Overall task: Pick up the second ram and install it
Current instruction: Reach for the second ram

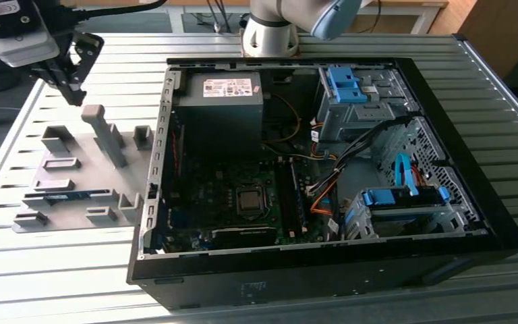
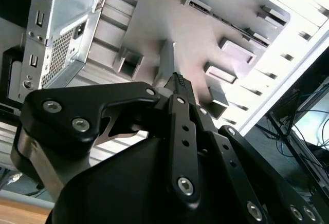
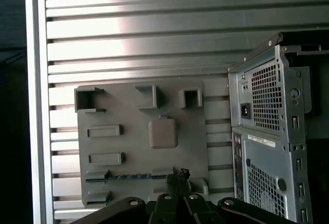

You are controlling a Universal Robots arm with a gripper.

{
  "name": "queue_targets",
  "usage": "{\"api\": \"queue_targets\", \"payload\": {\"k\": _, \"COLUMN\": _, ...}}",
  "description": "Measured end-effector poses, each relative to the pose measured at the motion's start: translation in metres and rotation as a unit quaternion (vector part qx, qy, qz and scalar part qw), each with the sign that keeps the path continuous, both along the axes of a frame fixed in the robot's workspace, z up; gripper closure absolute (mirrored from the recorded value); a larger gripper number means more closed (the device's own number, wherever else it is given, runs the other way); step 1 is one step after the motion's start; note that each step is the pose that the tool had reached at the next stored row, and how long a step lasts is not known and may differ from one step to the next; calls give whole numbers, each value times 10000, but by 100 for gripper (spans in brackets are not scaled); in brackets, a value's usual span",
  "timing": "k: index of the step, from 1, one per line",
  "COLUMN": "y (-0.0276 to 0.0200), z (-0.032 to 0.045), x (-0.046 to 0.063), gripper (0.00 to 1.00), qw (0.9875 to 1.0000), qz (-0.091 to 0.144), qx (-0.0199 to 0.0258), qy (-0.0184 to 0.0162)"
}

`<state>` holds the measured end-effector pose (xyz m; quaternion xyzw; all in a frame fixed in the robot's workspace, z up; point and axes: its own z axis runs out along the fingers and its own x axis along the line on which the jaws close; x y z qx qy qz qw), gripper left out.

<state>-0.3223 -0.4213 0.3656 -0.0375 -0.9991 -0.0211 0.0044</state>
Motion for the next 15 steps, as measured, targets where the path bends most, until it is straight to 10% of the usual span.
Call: {"api": "queue_targets", "payload": {"k": 15, "y": -19, "z": -3, "x": -84, "gripper": 89, "qw": 10000, "qz": 0, "qx": 0, "qy": 0}}
